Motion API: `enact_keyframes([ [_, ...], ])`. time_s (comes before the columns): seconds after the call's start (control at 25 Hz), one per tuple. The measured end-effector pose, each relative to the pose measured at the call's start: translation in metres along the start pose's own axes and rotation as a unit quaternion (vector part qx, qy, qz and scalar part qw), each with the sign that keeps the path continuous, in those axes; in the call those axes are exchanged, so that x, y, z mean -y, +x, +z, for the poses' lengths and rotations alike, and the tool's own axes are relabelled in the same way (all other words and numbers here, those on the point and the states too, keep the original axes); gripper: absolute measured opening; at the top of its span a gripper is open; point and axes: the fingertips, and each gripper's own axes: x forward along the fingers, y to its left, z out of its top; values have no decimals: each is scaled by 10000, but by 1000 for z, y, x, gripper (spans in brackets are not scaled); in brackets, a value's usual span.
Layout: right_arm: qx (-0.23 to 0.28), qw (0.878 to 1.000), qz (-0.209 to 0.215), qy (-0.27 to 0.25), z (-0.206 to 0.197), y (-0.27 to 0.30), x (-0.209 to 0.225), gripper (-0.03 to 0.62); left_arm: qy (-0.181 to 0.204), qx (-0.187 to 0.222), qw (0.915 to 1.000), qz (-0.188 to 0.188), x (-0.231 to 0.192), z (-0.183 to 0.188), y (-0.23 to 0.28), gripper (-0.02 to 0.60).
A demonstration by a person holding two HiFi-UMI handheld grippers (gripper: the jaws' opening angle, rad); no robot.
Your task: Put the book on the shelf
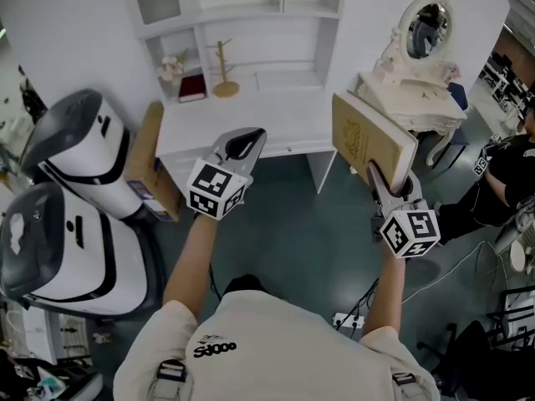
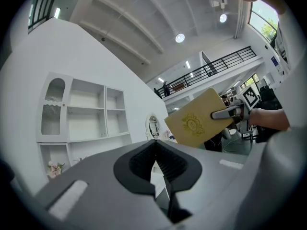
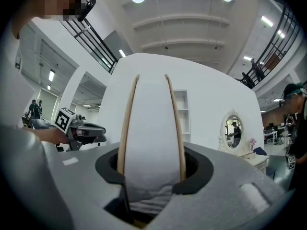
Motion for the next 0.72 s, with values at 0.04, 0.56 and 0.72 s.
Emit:
enact_keyframes([
  [0.04, 15, 10000, 9, -4, -1, 3, 3, 207, 12, -8, 10000, 2, -2, -1, 4, 18],
  [0.56, 212, 9996, -166, -98, -10, 128, 66, 207, 2, 253, 9997, -30, -105, -30, 113, 18],
  [0.72, 234, 9993, -274, -66, -6, 184, 89, 207, -6, 257, 9996, -87, -153, -34, 158, 18],
])
